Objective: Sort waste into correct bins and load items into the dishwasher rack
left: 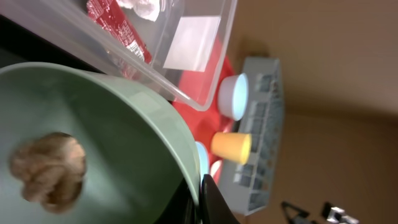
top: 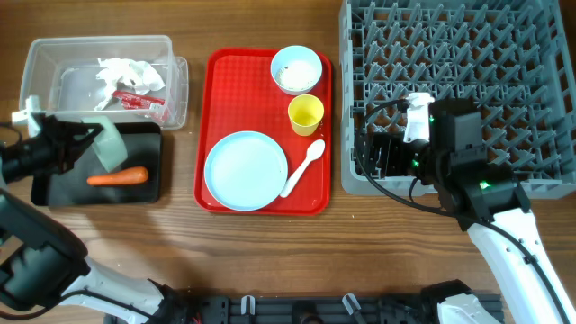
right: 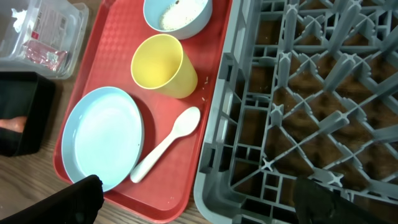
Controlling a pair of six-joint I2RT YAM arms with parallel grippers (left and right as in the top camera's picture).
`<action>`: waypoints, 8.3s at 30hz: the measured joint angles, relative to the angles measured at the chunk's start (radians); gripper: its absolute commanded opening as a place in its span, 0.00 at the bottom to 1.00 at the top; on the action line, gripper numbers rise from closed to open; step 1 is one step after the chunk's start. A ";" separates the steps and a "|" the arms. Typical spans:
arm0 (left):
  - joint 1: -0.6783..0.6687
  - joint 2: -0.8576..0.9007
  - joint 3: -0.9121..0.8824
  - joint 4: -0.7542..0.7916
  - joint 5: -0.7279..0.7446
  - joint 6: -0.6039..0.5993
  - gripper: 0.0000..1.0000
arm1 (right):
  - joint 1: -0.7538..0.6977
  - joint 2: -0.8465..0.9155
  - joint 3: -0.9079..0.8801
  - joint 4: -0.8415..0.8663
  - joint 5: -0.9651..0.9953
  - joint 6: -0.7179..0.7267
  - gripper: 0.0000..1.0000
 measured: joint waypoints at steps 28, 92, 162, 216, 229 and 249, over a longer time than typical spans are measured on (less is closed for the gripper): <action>-0.303 -0.366 -0.068 0.315 0.275 -0.123 0.04 | 0.000 0.001 0.000 0.023 0.004 0.000 1.00; -1.324 0.443 0.436 0.703 -1.018 -0.141 0.35 | -0.092 -0.106 0.019 -0.049 0.022 0.154 1.00; 0.018 -0.214 -0.333 0.418 0.146 -0.284 0.04 | -0.092 -0.100 0.021 -0.063 -0.017 0.151 0.99; -1.319 -0.238 -0.149 0.351 -1.298 -0.746 0.04 | -0.092 -0.077 0.023 -0.060 -0.038 0.138 1.00; -1.415 -0.203 -0.282 0.398 -1.151 -0.803 0.78 | -0.092 -0.077 0.023 -0.024 -0.032 0.148 0.99; -1.055 -0.425 -0.098 0.293 -1.141 -0.822 1.00 | 0.146 0.599 0.377 0.171 0.032 0.145 0.82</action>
